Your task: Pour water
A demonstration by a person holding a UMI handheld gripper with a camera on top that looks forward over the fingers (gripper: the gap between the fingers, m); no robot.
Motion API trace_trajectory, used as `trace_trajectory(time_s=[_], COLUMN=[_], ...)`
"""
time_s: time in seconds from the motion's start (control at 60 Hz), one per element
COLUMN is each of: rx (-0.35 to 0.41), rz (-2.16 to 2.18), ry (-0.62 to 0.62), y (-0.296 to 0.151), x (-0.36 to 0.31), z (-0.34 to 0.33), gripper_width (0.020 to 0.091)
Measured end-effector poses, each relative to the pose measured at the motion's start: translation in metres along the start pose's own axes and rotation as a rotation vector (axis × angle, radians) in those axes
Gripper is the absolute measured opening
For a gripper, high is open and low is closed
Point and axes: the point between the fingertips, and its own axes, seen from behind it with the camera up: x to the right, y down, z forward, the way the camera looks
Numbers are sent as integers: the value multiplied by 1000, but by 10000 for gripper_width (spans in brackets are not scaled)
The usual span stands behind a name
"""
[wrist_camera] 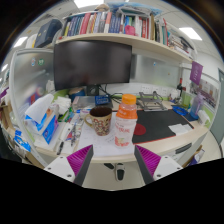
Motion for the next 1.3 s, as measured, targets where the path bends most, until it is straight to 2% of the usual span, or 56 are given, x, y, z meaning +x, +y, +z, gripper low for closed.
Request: trace_trajectory(time_s=[0.283,0.417,0.533,0.617,0.667,0.75,0.85,0.967,1.15,1.3], rx=[77,132,174,219,252,297,324,337,328,282], rz=[-6,-35,-42,-56,-65,-67,-54,-35,-44,-175], ry=[-43,-58,-68,-64,-63,-73,-81,-92,-70,-7], y=[-23,-41,-49,-55,-59,-62,-64,-65,-66,-74], x=[41,44,43,42,41,38,37,38,41,57], z=[76,100,116,125,128,131,130,131,133,130], gripper_width=[855,830,762,681,608,566,498,383,368,370])
